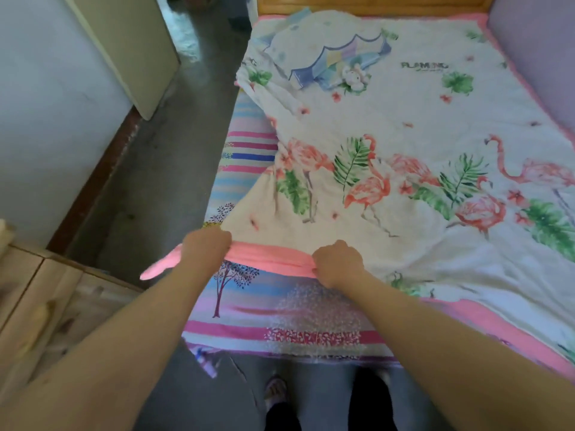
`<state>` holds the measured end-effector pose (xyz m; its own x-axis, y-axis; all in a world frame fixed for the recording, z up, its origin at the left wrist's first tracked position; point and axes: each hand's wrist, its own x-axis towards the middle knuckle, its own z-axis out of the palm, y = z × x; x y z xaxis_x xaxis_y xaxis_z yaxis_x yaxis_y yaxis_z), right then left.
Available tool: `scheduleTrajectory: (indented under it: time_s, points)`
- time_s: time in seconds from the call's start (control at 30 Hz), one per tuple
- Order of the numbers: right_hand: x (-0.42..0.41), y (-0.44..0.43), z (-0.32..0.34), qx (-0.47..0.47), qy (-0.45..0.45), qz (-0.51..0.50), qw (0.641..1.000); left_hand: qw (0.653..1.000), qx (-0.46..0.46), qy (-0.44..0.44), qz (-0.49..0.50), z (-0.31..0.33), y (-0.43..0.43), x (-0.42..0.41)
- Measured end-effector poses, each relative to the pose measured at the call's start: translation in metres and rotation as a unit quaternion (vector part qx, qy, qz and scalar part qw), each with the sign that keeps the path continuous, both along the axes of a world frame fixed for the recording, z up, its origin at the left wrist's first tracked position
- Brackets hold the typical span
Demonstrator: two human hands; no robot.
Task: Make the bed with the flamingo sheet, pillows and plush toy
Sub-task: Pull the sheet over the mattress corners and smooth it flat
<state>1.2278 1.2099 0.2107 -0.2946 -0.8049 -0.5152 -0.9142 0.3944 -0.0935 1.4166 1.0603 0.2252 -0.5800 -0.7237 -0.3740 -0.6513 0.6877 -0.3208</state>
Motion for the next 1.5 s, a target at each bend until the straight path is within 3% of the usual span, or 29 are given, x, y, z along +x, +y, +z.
scheduleTrajectory:
  time_s: [0.13,0.33,0.43,0.5,0.63,0.7,0.83,0.93,1.03,1.17,1.23,1.5]
  points:
    - [0.047,-0.013,-0.007,0.007,-0.094,0.025,0.995,0.999,-0.015,0.006,0.034,-0.008,-0.015,0.055]
    - [0.104,-0.033,-0.02,-0.012,-0.211,-0.023,0.977,0.994,0.002,0.015,0.112,-0.02,-0.024,0.111]
    - [0.122,-0.04,-0.036,0.042,-0.164,0.036,0.985,0.989,-0.004,0.043,0.144,-0.022,-0.022,0.14]
    - [0.13,-0.042,-0.045,0.028,-0.123,0.036,0.991,0.979,0.006,0.113,0.169,-0.03,-0.025,0.156]
    - [0.15,-0.051,-0.064,-0.002,-0.139,-0.004,0.99,0.925,0.102,0.283,0.232,-0.056,-0.031,0.174]
    - [0.157,-0.054,-0.069,-0.02,-0.14,-0.017,0.99,0.912,0.137,0.304,0.239,-0.064,-0.03,0.176]
    - [0.172,-0.055,-0.077,-0.031,-0.122,0.018,0.992,0.958,0.082,0.22,0.163,-0.073,-0.04,0.184]
    - [0.199,-0.063,-0.086,-0.028,-0.118,0.03,0.992,0.971,0.024,0.196,0.133,-0.059,-0.055,0.213]
    - [0.233,-0.076,-0.095,0.025,-0.118,0.083,0.989,0.998,-0.004,0.055,0.037,-0.062,-0.06,0.255]
    - [0.263,-0.081,-0.115,0.115,-0.12,0.141,0.976,0.99,0.068,-0.052,0.108,-0.079,-0.032,0.29]
    - [0.266,-0.075,-0.125,0.156,-0.125,0.152,0.968,0.988,0.075,-0.1,0.092,-0.097,-0.019,0.295]
    - [0.261,-0.051,-0.164,0.194,-0.163,0.121,0.96,0.981,0.12,-0.135,0.077,-0.166,-0.013,0.294]
